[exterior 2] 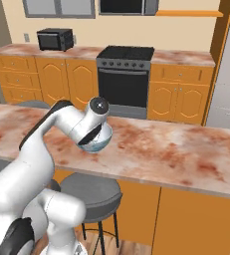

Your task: Pick up the bowls from the cabinet and place each bowl in front of a stool on the dining counter.

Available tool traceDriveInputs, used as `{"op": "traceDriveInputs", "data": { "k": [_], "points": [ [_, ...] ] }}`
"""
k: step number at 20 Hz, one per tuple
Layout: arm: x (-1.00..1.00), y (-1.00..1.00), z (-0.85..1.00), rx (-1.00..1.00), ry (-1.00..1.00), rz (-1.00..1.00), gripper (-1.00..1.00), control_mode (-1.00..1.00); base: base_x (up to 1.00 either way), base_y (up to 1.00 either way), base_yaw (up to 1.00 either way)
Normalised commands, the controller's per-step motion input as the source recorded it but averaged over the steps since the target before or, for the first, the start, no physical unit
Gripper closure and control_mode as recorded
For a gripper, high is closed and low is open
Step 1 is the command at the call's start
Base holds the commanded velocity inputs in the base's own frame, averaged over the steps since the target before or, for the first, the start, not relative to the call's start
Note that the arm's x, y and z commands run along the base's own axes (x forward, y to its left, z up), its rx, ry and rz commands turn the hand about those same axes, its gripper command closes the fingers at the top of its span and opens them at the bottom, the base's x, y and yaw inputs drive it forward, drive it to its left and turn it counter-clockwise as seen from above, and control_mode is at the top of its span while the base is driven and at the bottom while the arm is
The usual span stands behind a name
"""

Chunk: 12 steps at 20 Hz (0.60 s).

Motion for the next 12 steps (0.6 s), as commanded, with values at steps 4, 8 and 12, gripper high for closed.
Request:
{"op": "traceDriveInputs", "data": {
  "k": [4, 8, 12],
  "points": [
    [-0.85, -0.49, 0.79, 0.00, 0.00, -0.06, -1.00, -1.00, 0.00, 0.00, 0.00],
    [-0.72, -0.17, 0.76, -0.03, 0.07, -0.07, -1.00, -1.00, 0.00, 0.00, 0.00],
    [-0.62, 0.21, 0.67, -0.15, 0.03, -0.14, -1.00, -1.00, 0.00, 0.00, 0.00]
  ]
}}
